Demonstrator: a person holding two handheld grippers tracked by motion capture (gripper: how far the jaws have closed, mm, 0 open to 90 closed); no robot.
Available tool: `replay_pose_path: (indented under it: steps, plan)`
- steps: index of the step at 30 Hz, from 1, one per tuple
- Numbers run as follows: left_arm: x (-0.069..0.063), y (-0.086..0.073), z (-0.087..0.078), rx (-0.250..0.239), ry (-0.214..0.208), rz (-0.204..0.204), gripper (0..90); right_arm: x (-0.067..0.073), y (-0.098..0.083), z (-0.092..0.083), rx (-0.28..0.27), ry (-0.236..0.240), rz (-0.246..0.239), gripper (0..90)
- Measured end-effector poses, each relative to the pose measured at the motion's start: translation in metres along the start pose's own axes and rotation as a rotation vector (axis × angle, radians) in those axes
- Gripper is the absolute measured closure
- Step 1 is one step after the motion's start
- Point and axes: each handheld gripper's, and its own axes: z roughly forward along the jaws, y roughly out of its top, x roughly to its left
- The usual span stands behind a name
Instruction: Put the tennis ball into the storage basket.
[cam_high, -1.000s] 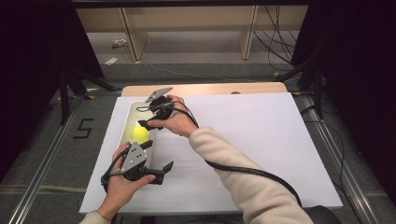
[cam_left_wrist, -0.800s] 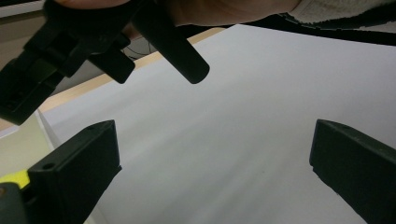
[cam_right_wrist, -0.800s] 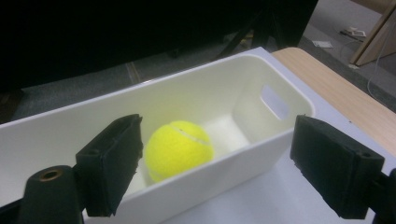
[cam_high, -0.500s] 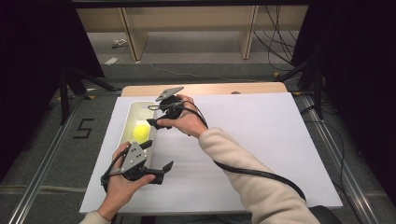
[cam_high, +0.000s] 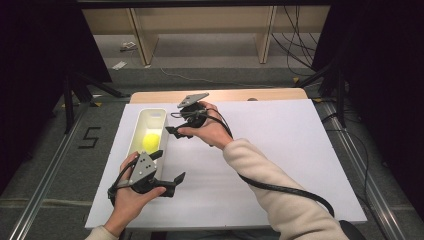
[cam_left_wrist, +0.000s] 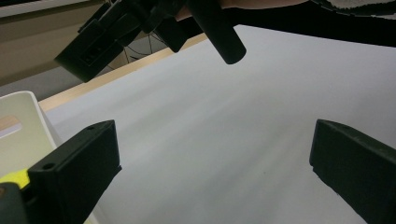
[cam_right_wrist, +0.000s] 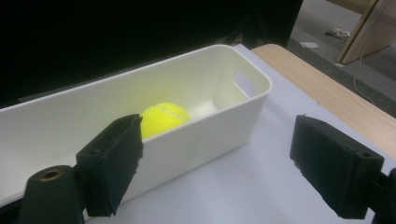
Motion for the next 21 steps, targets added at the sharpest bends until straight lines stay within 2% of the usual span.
replay_pose_path:
  steps: [21]
  plan:
    - [0.0, 0.0, 0.0, -0.003, 0.004, -0.002, 1.1, -0.011, -0.017, -0.022, -0.002, -0.024, 0.024, 17.9]
